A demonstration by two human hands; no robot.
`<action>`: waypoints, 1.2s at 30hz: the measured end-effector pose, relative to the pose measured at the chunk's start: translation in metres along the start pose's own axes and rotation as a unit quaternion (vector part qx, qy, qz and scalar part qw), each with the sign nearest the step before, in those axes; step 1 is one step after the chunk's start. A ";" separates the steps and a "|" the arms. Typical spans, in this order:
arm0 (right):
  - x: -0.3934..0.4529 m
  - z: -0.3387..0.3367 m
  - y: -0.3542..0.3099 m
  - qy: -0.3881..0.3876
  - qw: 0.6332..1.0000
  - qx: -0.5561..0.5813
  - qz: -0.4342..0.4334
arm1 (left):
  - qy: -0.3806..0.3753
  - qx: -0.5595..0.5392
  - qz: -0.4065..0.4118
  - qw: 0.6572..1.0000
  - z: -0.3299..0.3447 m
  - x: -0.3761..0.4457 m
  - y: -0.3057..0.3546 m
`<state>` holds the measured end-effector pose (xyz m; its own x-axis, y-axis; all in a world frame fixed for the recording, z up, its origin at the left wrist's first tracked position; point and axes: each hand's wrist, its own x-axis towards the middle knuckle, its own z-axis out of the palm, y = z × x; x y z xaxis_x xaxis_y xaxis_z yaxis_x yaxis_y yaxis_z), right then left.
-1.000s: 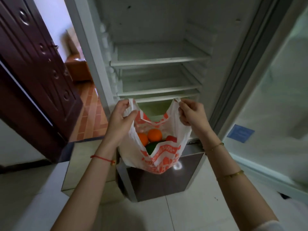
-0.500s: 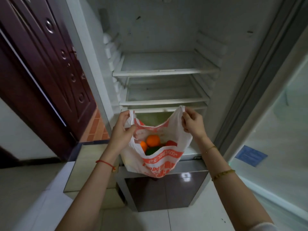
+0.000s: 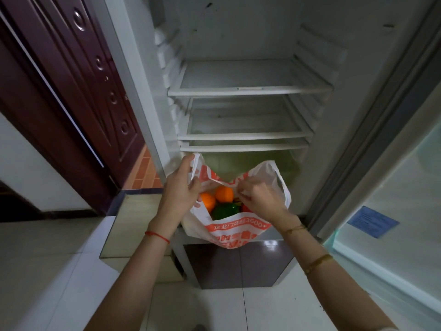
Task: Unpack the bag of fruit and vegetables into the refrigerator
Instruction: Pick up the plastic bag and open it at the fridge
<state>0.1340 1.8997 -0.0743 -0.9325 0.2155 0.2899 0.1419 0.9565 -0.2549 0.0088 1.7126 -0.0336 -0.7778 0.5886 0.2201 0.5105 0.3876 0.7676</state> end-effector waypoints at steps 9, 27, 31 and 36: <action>0.004 0.040 0.059 -0.164 0.956 -0.229 0.082 | -0.001 0.096 -0.001 0.995 0.000 -0.003 -0.010; 0.021 0.060 0.071 -0.251 0.952 -0.165 0.066 | -0.111 0.139 -0.121 0.976 0.018 0.000 -0.046; 0.026 0.063 0.069 -0.214 0.969 -0.084 0.086 | -0.110 0.086 -0.150 0.979 0.021 0.001 -0.033; 0.017 0.074 0.076 -0.234 0.955 -0.120 0.136 | -0.085 0.044 -0.138 0.986 0.029 0.002 -0.025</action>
<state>0.1046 1.9618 -0.1569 -0.8887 0.4048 -0.2152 0.4199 0.9072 -0.0274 0.0051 1.7247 -0.0699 -0.8229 0.5592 -0.1003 0.3229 0.6057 0.7272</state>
